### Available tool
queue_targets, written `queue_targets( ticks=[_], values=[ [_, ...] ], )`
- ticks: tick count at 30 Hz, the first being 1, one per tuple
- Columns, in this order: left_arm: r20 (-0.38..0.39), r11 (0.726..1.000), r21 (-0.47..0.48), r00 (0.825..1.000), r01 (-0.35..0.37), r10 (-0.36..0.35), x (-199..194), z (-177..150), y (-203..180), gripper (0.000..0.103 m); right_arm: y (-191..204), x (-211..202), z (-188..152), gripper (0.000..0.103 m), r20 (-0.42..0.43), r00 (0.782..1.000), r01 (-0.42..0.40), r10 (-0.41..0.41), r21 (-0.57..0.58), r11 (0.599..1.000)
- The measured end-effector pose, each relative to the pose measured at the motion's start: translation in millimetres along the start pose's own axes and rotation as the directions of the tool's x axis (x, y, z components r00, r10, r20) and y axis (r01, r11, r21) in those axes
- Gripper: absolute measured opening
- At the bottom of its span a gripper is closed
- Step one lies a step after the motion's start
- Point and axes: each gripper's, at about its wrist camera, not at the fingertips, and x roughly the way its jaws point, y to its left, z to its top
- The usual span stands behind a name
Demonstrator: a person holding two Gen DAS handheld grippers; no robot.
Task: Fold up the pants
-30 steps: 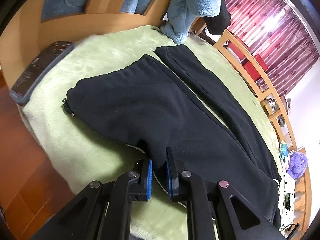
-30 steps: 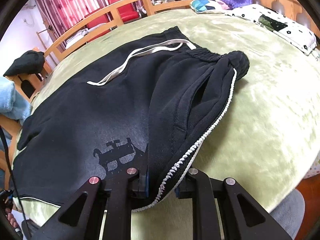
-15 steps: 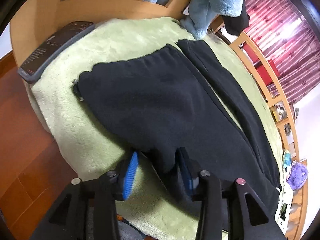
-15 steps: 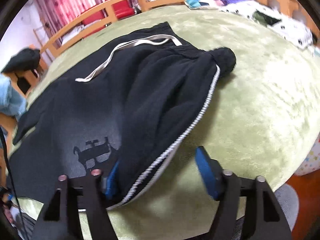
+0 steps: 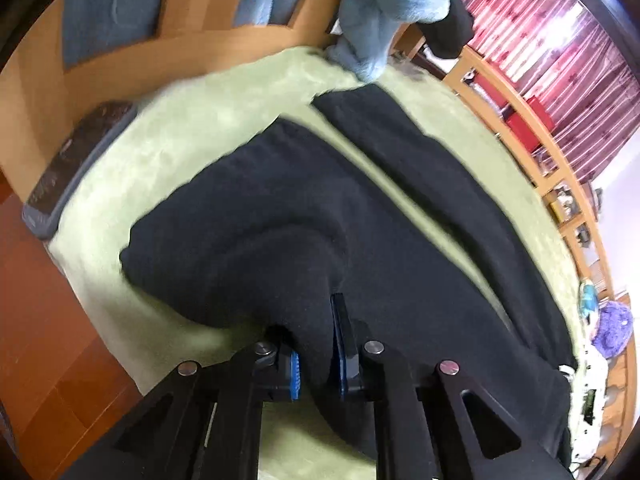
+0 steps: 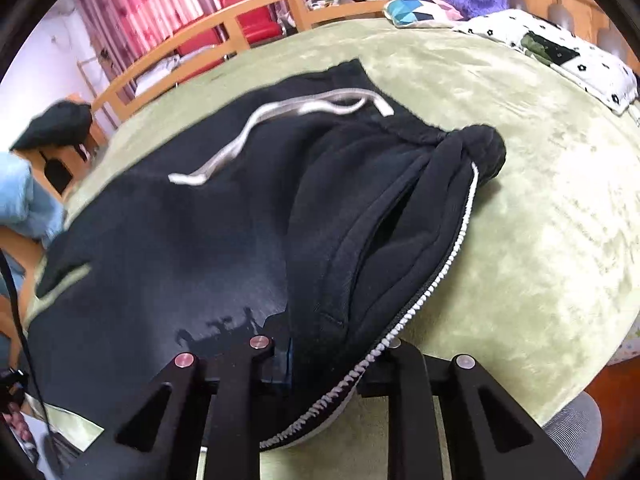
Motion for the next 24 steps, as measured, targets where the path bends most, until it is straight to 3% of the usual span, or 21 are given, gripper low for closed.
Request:
queue_targets(
  ticks=[9, 16, 24],
  values=[
    [0.120, 0.994, 0.101, 0.992, 0.030, -0.042, -28.8, 64.2, -69.3, 0.013, 29.5, -24.4, 66.2, 0.019, 0.091, 0.995, -0.042, 0.045, -0.039, 0.998],
    [0.213, 0.988, 0.152, 0.975, 0.027, -0.060, -0.9, 116.9, -136.2, 0.013, 64.4, -18.8, 134.4, 0.017, 0.173, 0.981, -0.067, 0.084, -0.105, 0.992],
    [0.258, 0.987, 0.157, 0.963, 0.036, -0.076, 54.3, 173.6, -197.0, 0.013, 100.2, 38.4, 216.9, 0.016, 0.199, 0.975, -0.075, 0.097, -0.116, 0.990]
  ],
)
